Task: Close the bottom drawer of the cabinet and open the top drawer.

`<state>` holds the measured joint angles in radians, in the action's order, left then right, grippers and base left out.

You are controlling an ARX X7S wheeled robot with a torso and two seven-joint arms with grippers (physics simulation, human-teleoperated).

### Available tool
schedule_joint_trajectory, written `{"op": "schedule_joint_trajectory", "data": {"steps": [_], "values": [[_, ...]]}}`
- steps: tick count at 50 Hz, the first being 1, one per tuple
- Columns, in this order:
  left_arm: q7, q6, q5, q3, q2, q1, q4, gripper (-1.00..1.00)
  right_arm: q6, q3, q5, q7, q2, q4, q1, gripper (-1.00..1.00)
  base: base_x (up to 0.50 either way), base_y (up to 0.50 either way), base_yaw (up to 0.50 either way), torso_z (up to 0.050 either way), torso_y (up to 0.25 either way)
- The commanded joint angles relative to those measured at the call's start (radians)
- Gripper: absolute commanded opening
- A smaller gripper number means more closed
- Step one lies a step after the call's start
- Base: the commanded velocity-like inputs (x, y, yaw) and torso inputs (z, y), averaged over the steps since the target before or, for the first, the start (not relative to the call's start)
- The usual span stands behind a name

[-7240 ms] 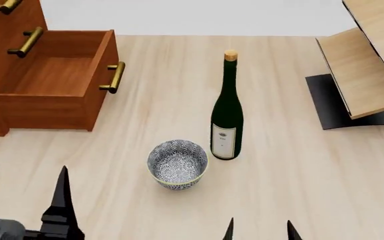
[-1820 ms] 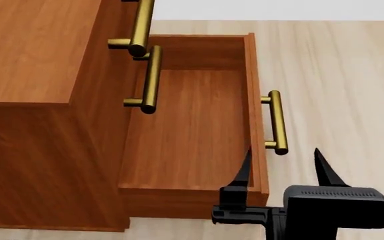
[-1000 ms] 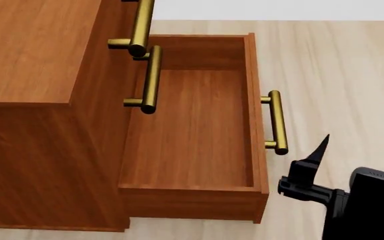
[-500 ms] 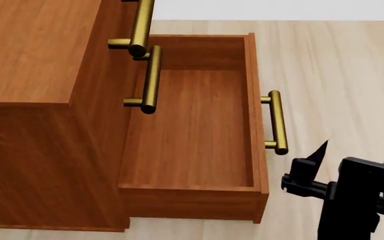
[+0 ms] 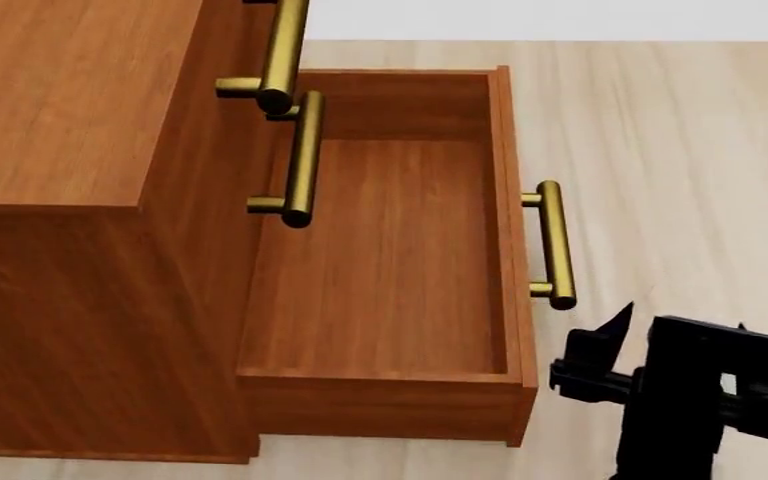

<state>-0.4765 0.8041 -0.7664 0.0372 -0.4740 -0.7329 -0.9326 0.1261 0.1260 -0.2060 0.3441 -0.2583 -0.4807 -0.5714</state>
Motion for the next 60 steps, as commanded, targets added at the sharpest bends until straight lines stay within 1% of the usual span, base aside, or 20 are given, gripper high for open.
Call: {"op": "schedule_joint_trajectory", "data": {"steps": [1, 16, 30, 38, 50, 60], "values": [[-0.001, -0.014, 0.002, -0.001, -0.005, 0.009, 0.002, 1.0, -0.013, 0.029, -0.004, -0.049, 0.019, -0.103, -0.034, 1.0, 0.0, 0.0, 0.0, 0.0, 0.0], [-0.012, -0.019, -0.018, 0.016, -0.018, 0.01, -0.002, 1.0, -0.006, 0.058, -0.012, -0.098, 0.032, -0.149, -0.049, 1.0, 0.0, 0.0, 0.0, 0.0, 0.0], [-0.019, -0.027, -0.026, 0.017, -0.024, 0.013, -0.005, 1.0, 0.013, 0.089, -0.028, -0.142, 0.048, -0.108, -0.032, 1.0, 0.0, 0.0, 0.0, 0.0, 0.0], [-0.024, -0.027, -0.032, 0.014, -0.028, 0.007, -0.005, 1.0, 0.017, 0.126, -0.026, -0.166, 0.083, -0.103, -0.039, 1.0, 0.0, 0.0, 0.0, 0.0, 0.0], [-0.034, -0.023, -0.047, 0.015, -0.039, 0.0, -0.01, 1.0, -0.017, 0.169, -0.017, -0.193, 0.137, -0.181, -0.077, 1.0, 0.0, 0.0, 0.0, 0.0, 0.0], [-0.037, -0.028, -0.05, 0.009, -0.042, -0.005, -0.006, 1.0, -0.007, 0.204, -0.027, -0.238, 0.159, -0.18, -0.092, 1.0, 0.0, 0.0, 0.0, 0.0, 0.0]]}}
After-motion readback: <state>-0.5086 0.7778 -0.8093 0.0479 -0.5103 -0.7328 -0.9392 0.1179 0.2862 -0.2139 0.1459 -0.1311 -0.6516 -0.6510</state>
